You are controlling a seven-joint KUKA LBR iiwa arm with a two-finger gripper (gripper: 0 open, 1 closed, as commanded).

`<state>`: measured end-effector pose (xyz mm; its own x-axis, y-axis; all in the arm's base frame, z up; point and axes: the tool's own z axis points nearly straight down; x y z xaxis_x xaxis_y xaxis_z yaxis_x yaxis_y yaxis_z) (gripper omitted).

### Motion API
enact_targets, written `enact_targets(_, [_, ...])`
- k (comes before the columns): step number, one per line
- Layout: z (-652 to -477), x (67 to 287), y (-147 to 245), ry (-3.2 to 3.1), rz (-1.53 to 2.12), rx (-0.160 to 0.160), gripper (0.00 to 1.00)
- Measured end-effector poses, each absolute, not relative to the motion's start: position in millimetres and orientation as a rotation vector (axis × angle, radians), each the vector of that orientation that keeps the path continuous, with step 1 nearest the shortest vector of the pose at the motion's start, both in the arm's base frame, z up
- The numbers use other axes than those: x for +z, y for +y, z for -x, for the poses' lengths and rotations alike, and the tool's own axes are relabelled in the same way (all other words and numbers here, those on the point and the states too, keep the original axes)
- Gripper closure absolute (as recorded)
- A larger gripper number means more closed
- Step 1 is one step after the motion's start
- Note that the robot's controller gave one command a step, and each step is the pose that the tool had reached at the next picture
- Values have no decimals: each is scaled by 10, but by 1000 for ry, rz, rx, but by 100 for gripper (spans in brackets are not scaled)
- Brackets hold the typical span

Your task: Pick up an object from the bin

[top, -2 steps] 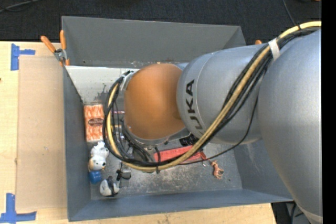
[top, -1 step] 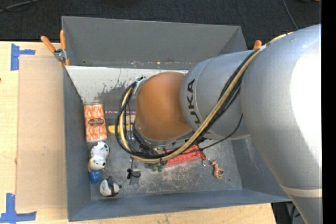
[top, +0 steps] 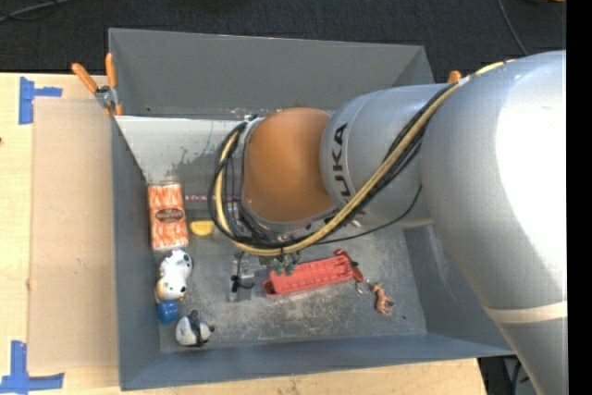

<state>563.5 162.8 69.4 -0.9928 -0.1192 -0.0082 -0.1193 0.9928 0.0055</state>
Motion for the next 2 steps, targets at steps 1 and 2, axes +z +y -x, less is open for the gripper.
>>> enact_targets(1, [-5369, 978, 1104, 3147, -8, 1, 0])
enact_targets(2, [-5468, 796, 746, 3130, 239, 8, 0])
